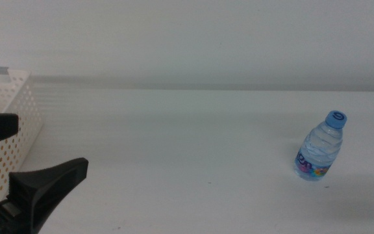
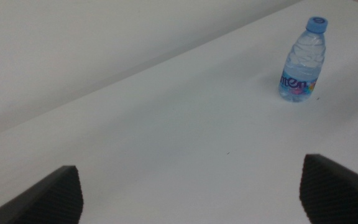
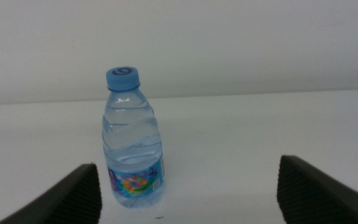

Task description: Use arms to grab the bottles and put them into the dustbin to the left of the table.

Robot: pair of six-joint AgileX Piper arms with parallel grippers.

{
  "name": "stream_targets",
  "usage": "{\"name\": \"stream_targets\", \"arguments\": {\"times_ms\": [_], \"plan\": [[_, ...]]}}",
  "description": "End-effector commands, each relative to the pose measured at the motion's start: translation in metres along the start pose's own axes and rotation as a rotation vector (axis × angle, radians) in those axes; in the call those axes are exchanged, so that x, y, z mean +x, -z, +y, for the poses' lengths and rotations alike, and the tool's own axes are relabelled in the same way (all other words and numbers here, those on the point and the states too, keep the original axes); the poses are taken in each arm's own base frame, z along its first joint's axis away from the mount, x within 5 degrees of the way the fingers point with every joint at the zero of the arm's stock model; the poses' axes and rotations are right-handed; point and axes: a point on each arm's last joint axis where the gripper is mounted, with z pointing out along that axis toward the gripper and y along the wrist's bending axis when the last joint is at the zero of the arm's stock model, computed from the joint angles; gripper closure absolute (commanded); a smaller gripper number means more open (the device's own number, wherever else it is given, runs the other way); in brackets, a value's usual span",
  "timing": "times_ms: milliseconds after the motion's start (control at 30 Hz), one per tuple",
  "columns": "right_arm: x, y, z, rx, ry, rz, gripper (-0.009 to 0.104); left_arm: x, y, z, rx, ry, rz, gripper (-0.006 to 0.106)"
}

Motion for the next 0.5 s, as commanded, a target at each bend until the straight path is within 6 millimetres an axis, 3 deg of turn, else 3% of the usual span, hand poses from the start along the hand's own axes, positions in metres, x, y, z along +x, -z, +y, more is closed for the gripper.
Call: {"name": "stream_targets", "arguments": {"times_ms": [0,233,467], "plan": [[0.010,-0.001,-0.001,0.007,0.029,-0.016,0.019,0.000,0.000,-0.001,0.009,-0.002,-0.016,0.007],[0.011,-0.002,-0.003,0.037,0.110,0.001,0.019,0.000,0.000,0.000,-0.001,-0.015,-0.017,0.007],[0.015,-0.015,-0.003,0.037,0.110,0.127,0.019,0.000,0.000,0.001,-0.008,-0.022,-0.018,0.007]]}}
